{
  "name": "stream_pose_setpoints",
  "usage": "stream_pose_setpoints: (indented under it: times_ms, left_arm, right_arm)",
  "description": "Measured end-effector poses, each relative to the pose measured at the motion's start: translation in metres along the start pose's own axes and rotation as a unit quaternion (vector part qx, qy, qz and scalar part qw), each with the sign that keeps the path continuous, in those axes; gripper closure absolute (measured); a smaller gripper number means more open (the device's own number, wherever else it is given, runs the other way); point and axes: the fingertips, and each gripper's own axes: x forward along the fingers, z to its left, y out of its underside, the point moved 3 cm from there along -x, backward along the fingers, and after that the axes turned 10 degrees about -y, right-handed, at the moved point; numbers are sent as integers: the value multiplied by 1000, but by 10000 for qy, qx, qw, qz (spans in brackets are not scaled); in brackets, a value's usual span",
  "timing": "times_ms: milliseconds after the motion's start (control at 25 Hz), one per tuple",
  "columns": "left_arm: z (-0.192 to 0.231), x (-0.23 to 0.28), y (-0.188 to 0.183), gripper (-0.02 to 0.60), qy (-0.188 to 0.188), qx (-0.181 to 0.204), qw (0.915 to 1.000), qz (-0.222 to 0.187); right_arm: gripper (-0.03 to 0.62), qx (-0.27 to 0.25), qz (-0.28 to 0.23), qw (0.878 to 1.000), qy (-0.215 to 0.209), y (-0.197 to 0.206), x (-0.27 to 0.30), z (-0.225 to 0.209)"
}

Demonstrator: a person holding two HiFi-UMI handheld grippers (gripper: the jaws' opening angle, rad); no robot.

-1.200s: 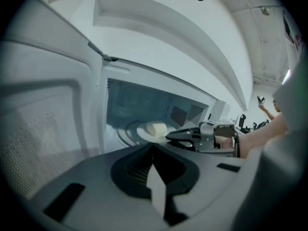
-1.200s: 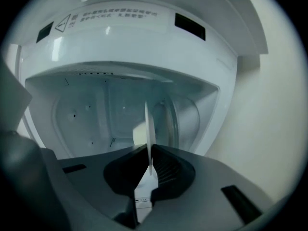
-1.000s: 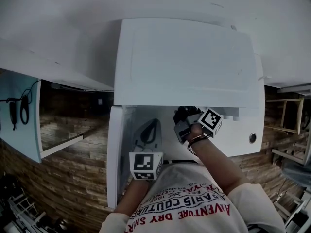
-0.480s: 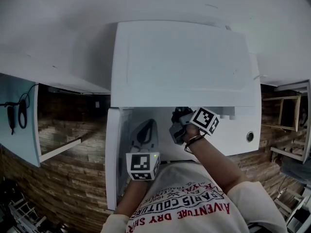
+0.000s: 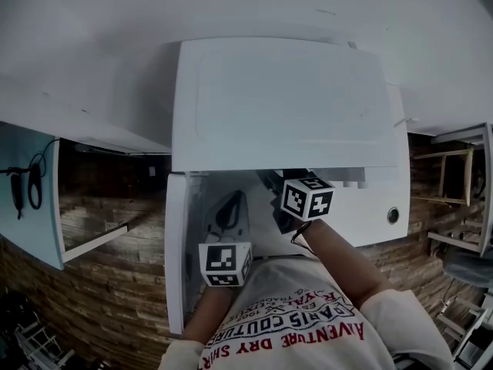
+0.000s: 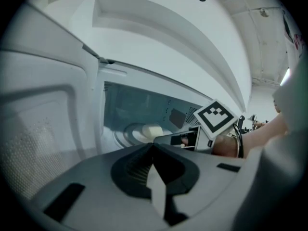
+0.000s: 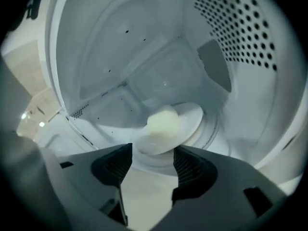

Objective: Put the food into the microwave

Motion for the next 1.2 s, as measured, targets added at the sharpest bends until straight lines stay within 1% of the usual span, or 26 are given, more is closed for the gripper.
stream_pose_setpoints:
  times_ms: [120,280,400,480,640,720,840,960,1000,1200]
  left_arm:
    - [-1,1,-2,575,-2,-14,10000,-17]
    - [-6,1,-5,575,52,31,10000,-62]
    - [-7,0,-7,575,38,21,9999,-120]
    - [-6,-1,-8,575,8,1,9999,-163]
    - [-4,-1,-11,575,-2,-18,9998,-211]
    - [-5,-2,-12,575,13,-23,9997,-230]
    - [-6,-3,-13,575,17,-1,9997,-249]
    - [-7,-5,-14,575,-21,195,9993,-315]
    - [-7,-6,-14,575,-17,239,9992,-326]
    - [-9,-8,-15,575,11,194,9994,-302]
  right_arm:
    - [336,-616,538,9960,371,6,-1,-3]
    - [335,-1051,1045,9864,712,6,0,-2]
    - [335,-1589,1570,9706,896,11,-1,-3]
    - [335,-1862,1916,9592,929,15,-3,-2]
    - [336,-2229,2488,9375,975,20,-8,-3]
    - [336,-2349,2614,9311,976,23,-9,-6]
    - [336,-2406,2730,9266,945,25,-10,-7]
    - [345,-2378,2900,9229,872,30,-13,-5]
    - [347,-2337,2893,9242,866,31,-14,-5]
    - [385,-2133,2665,9363,823,31,-23,-1]
